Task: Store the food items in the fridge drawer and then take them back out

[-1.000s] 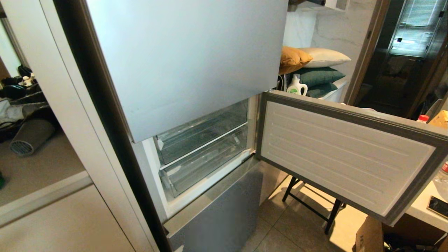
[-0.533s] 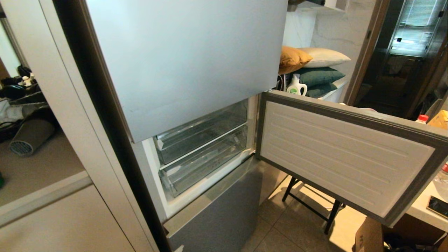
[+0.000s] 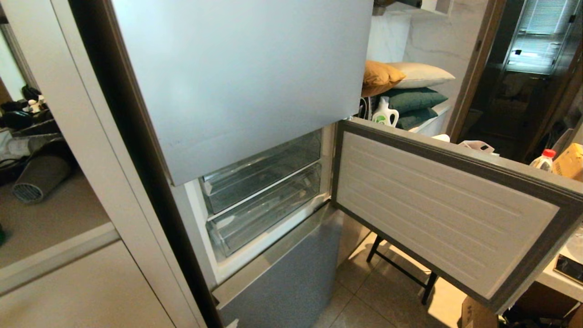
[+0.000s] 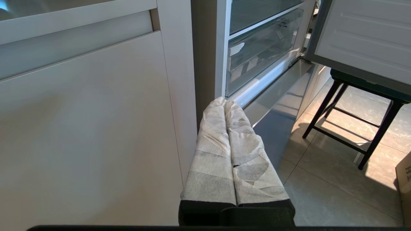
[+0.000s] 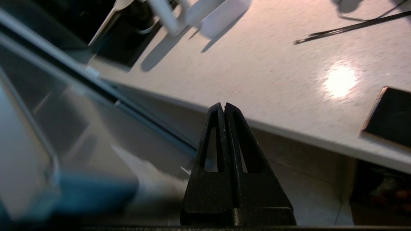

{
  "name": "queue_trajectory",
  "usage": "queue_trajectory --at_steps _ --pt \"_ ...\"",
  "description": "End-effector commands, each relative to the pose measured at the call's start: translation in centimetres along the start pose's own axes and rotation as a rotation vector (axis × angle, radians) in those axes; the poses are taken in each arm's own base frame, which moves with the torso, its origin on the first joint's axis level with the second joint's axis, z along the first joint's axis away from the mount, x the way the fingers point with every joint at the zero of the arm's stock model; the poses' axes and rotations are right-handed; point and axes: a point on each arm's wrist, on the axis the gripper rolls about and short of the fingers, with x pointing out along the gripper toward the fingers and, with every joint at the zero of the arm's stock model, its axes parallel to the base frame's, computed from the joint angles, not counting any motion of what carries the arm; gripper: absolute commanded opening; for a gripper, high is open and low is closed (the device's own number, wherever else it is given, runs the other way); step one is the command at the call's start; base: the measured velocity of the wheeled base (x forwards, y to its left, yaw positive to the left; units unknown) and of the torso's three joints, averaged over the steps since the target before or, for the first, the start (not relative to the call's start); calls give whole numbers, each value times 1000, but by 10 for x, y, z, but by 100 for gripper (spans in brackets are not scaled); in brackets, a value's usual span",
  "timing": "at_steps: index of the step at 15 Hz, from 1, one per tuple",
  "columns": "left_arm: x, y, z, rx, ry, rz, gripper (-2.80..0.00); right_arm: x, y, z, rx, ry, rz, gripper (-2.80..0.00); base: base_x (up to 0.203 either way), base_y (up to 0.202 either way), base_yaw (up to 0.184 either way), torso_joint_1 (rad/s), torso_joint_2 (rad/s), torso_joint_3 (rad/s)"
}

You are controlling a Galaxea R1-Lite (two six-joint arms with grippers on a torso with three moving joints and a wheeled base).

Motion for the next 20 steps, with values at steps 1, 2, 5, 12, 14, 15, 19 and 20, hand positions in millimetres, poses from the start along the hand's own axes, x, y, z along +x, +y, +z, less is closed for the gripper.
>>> queue_trajectory --at_steps 1,2,5,12,14,15,19,20 --pt "1 0 -3 0 8 0 -280 -17 25 0 -31 -18 49 -280 0 0 0 0 0 0" --pt "1 0 -3 0 8 0 -280 -24 34 -5 -39 -12 70 -280 0 0 0 0 0 0" --pt "1 0 -3 0 8 0 -280 -47 66 -24 -69 16 146 -280 0 0 0 0 0 0" --pt "1 0 -3 0 8 0 -280 -105 129 -70 -169 33 331 -280 0 0 0 0 0 0" --pt "1 0 -3 0 8 0 -280 -114 143 -81 -195 57 418 -280 0 0 0 0 0 0" --pt "1 0 -3 0 8 0 -280 -116 151 -86 -207 80 475 -280 0 0 0 0 0 0" --pt "1 0 -3 0 8 0 -280 -125 180 -106 -263 182 685 -280 0 0 0 0 0 0" --pt "0 0 -3 0 7 0 -280 -127 183 -109 -273 187 702 -280 0 0 0 0 0 0"
